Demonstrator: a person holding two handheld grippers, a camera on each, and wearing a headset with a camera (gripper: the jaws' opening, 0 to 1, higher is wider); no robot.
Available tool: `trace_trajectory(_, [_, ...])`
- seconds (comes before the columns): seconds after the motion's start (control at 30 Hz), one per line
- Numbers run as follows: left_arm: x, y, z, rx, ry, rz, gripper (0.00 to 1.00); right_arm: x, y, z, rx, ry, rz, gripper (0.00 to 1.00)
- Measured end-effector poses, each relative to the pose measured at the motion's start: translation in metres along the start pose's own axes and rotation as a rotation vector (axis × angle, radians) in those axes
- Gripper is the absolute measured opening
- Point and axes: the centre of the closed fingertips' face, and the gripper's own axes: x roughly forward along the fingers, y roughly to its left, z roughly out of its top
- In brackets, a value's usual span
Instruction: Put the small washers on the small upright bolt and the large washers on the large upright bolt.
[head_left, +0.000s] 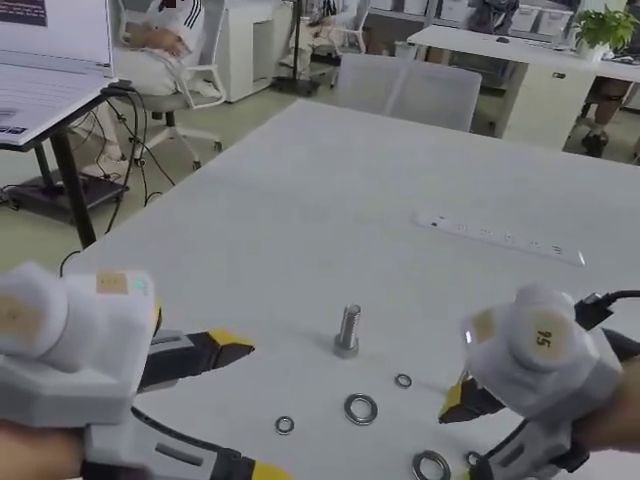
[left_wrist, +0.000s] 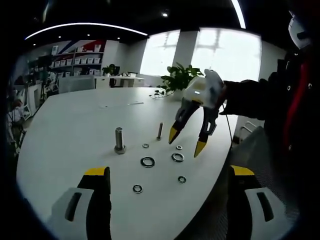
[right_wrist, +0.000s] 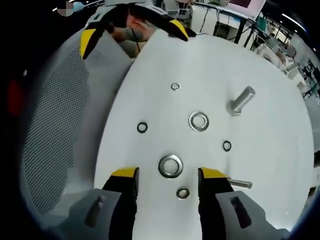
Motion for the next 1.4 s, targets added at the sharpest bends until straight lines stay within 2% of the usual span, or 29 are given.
trace_trajectory(0.33, [0.003,-0.003,0.0,0.002,0.0,-0.003,0.98,0.011,-0.001,-0.001,-0.028,0.066,0.004,0.34])
trace_trajectory(0.83, [0.003,-0.002,0.0,-0.005,-0.006,0.004,0.98,0.021,-0.003,-0.009,-0.04,0.14,0.022,0.32])
trace_trajectory(1.4, [0.004,-0.002,0.001,-0.006,-0.011,0.004,0.98,0.02,-0.004,-0.01,-0.072,0.18,0.01,0.26])
